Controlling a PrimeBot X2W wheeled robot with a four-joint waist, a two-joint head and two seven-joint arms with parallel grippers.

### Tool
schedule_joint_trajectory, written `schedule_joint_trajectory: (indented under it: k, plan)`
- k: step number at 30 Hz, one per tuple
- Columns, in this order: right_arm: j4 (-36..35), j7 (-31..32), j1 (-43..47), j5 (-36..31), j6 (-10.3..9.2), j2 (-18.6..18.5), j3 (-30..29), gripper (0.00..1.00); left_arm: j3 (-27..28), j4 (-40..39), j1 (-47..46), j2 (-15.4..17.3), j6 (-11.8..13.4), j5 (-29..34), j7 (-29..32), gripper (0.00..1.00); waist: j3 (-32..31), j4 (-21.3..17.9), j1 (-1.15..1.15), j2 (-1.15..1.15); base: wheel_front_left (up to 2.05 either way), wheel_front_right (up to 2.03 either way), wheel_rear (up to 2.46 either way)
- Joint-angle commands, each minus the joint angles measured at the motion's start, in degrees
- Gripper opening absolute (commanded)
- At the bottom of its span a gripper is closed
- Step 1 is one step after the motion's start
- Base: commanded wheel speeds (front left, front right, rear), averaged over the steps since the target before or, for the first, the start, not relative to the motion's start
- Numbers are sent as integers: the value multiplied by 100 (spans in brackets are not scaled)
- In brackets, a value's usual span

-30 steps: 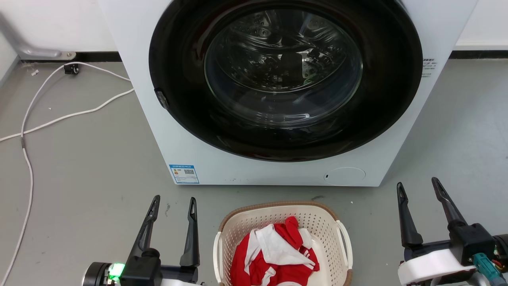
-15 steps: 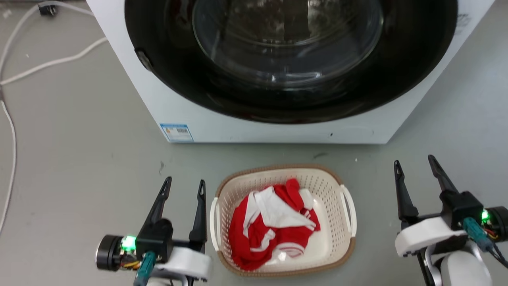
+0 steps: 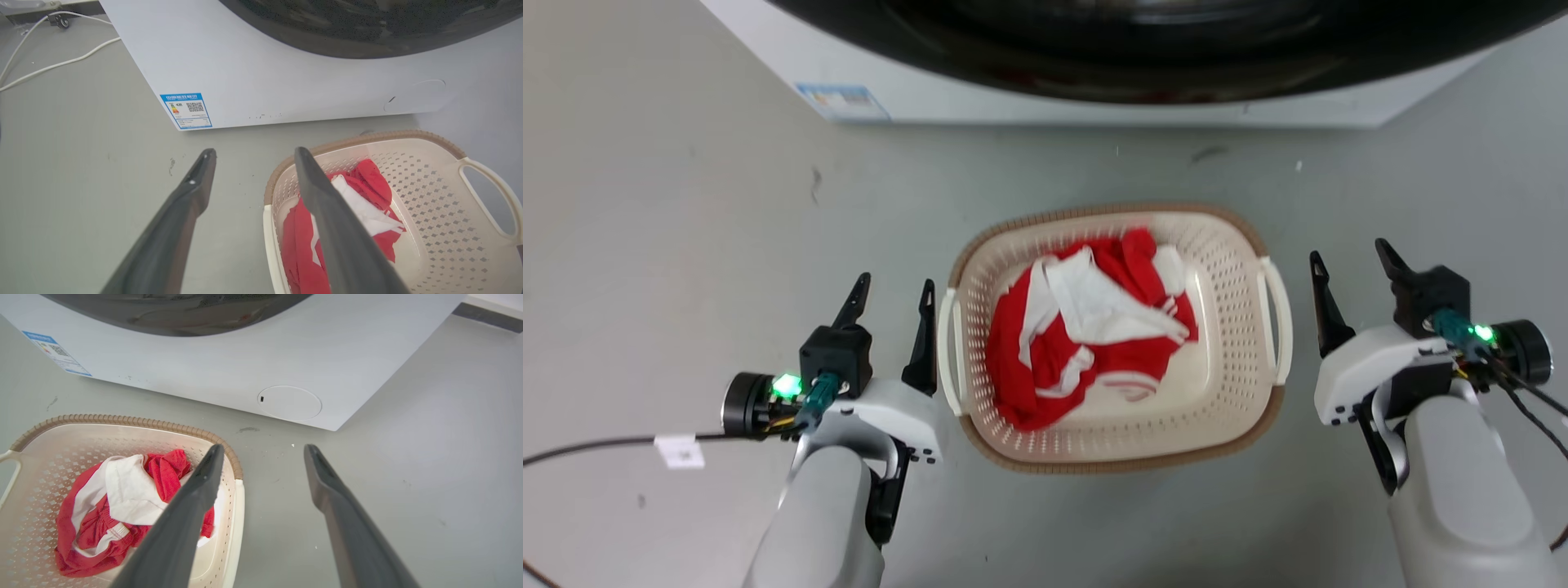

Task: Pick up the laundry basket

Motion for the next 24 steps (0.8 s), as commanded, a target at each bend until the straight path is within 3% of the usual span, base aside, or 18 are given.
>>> schedule_joint_trajectory:
  k: [1,9,24]
  plan:
    - [214,51,-261,-42,-5,-15,-11,100,-17,249,-242,39,-74,73,-15,100,612,-15,-1,0,0,0,0]
    - [1212,425,-1017,-77,-5,-5,31,100,-170,1313,-1036,68,-276,221,-15,100,1177,30,-1,0,0,0,0]
    - [2613,1025,-1954,56,-5,-7,270,100,-577,3253,-2096,41,-555,209,-14,100,1541,129,-1,0,0,0,0]
